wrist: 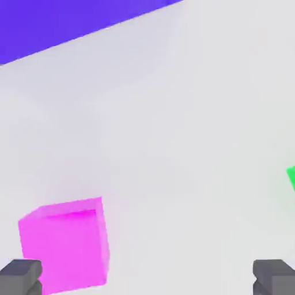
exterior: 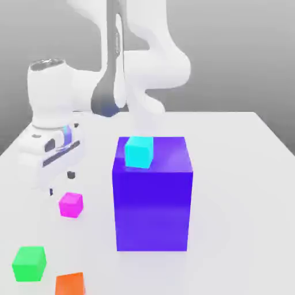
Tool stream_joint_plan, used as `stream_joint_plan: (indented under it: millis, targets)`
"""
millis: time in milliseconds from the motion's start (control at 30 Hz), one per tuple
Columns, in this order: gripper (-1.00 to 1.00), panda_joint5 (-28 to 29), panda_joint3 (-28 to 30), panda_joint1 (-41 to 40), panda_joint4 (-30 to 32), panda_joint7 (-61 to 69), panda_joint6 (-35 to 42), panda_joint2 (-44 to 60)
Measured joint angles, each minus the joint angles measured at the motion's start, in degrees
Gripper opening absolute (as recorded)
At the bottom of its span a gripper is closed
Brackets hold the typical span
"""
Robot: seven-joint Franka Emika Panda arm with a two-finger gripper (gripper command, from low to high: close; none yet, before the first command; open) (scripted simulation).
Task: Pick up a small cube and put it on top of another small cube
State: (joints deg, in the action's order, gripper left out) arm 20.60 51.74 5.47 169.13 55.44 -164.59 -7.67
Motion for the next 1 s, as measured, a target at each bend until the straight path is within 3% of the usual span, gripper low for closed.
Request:
stream_joint_plan:
  millis: [133, 300, 433, 567, 1000]
  targets:
    - [0.00, -5.83, 3.02, 3.10, 0.44, 7.98, -1.75, 3.08]
    - [0.00, -21.51, 3.20, 7.70, -0.78, 19.60, -3.12, 7.11]
    - [0.00, -36.16, -2.31, 5.85, -2.11, 30.23, -3.74, 10.62]
    - [0.00, -47.38, -9.32, 1.23, -3.49, 38.51, -4.30, 13.61]
    - [0.00, -73.52, -28.90, -11.97, -6.75, 57.95, -8.05, 21.49]
